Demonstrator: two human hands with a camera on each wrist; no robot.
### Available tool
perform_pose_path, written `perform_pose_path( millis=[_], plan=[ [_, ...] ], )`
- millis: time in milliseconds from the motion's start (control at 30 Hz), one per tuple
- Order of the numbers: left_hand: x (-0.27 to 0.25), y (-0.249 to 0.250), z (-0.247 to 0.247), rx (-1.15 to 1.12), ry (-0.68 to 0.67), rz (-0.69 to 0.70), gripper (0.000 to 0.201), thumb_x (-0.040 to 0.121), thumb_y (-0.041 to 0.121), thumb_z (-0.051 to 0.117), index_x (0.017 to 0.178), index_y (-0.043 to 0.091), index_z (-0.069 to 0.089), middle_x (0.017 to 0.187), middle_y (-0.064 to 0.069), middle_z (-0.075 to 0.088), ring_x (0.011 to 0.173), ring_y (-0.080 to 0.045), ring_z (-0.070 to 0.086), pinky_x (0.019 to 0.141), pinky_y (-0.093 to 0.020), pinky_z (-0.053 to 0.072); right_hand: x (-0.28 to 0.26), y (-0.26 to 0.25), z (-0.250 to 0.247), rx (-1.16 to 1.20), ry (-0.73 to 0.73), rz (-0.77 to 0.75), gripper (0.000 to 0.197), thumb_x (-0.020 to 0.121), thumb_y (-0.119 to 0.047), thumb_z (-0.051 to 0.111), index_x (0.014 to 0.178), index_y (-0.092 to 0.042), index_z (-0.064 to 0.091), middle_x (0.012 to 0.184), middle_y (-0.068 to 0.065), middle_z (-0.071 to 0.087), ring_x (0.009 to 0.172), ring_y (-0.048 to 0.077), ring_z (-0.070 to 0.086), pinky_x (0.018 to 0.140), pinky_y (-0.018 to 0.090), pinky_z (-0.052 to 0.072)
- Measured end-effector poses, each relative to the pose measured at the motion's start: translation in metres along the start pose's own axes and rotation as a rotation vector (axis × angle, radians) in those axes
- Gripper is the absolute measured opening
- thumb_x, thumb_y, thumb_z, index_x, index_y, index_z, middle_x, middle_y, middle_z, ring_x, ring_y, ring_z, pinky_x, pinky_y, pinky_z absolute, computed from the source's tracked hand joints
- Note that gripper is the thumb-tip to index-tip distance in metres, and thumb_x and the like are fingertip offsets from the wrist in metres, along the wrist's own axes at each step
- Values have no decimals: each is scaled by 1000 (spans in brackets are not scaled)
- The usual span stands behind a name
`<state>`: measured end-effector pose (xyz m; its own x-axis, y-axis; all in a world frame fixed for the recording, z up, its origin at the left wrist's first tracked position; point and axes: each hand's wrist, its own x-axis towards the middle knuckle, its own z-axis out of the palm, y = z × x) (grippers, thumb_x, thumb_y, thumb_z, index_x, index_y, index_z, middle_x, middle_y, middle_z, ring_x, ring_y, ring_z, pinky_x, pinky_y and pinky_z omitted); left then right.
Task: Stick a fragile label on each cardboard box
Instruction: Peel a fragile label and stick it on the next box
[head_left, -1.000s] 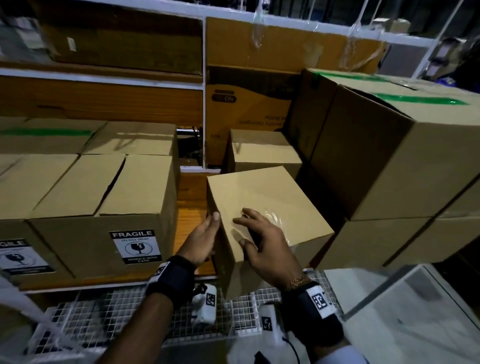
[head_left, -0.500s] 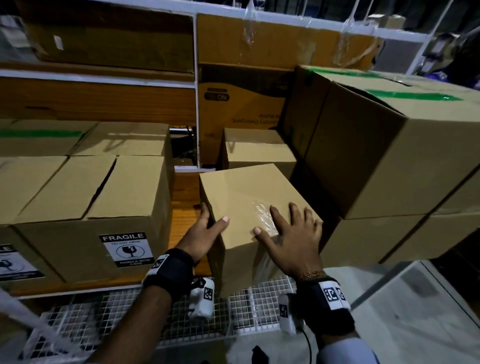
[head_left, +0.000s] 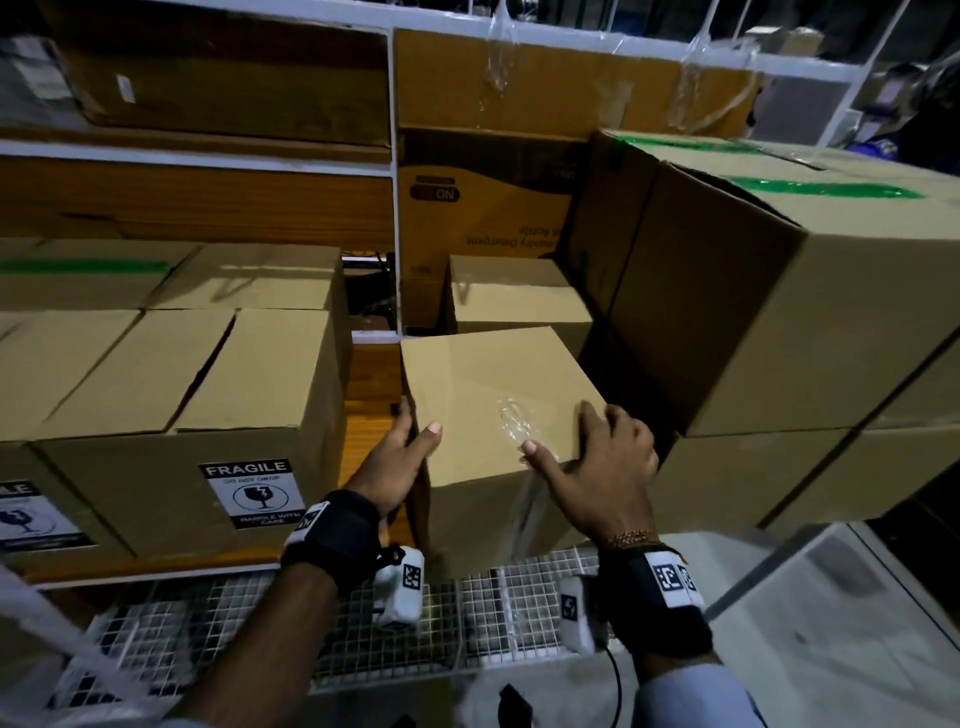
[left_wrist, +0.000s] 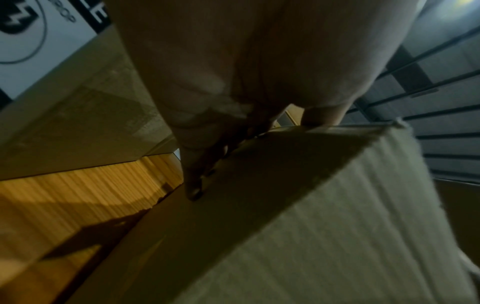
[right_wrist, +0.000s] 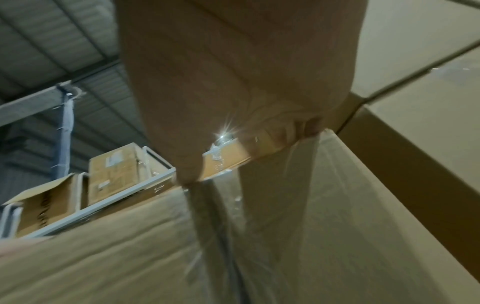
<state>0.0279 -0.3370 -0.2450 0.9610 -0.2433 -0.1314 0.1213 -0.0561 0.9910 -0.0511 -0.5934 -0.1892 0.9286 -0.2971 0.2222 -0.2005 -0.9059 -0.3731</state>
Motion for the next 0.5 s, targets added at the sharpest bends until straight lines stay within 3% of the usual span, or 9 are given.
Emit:
perform_pose_path(
  millis=[100,167,267,367,500],
  plan=[
    [-8,7,3,-13,36,19,83,95,63,57,161,46,11,153,15,49,136,-14,51,120,-48,36,-1,3,3,150,-1,174,126,71,-99,45,164,-21,12,164,16,23,151,38,22,120,59,21],
    [-15,12,4,-9,64,37,71,103,51,51,163,41,13,149,13,53,132,-12,54,118,-47,38,-1,3,3,300,3,188,128,70,-93,60,164,-20,13,154,13,34,141,35,39,114,54,35],
    [-19,7,0,56,120,53,63,103,50,45,160,44,20,144,14,56,128,-12,56,117,-49,38,-2,0,-3,433,80,128,120,70,-75,79,162,-21,23,146,8,42,132,28,47,104,42,45],
    [-25,5,-2,103,146,85,58,99,55,43,155,50,27,141,13,58,128,-15,57,114,-47,41,-6,-5,-7,450,173,53,115,67,-74,82,158,-25,31,140,1,46,128,22,49,104,44,48],
    [-28,-5,-10,128,213,83,55,110,29,41,161,33,24,148,3,52,133,-19,52,116,-43,38,-12,-19,-13,500,281,-69,107,68,-69,85,155,-29,37,140,-7,48,127,15,43,102,40,47]
  ],
)
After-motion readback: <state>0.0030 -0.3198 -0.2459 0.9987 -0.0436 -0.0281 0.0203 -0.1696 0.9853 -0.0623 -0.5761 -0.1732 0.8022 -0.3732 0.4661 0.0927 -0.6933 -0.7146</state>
